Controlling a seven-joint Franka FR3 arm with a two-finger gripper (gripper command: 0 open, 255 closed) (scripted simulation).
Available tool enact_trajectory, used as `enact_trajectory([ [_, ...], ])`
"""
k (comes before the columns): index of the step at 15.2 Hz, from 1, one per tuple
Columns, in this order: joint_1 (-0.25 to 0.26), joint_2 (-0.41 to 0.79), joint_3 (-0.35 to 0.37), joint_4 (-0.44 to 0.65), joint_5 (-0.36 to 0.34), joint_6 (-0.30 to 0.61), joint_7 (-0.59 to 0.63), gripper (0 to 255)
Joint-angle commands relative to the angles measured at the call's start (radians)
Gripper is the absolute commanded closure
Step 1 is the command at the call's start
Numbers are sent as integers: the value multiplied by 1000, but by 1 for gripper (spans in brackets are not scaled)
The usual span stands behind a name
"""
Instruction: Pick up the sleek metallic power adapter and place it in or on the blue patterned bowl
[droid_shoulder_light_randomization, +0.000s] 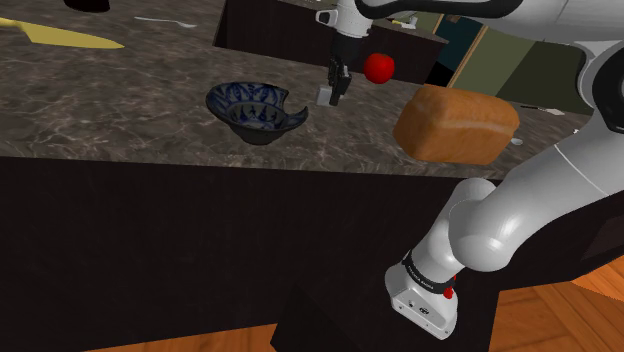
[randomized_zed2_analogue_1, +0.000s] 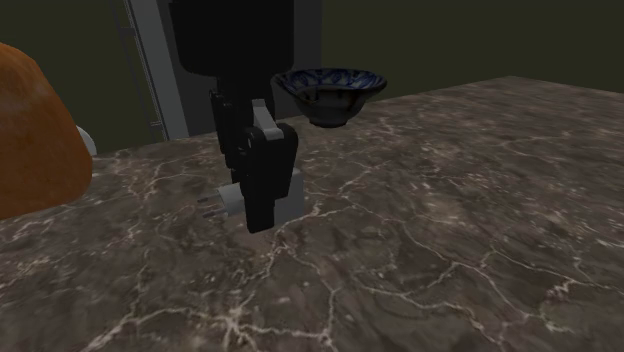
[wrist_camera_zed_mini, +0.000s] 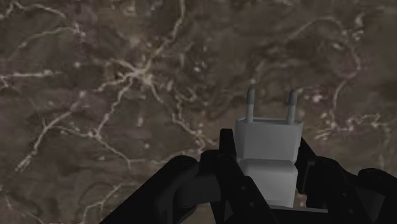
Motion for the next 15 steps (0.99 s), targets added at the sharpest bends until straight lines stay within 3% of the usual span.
enact_trajectory([
  [1, 0, 2, 0, -2, 1, 0, 0, 255],
  [4, 0, 1, 0, -2, 0, 0, 0, 255],
  [15, 4, 21, 4, 165, 7, -148, -8, 255],
])
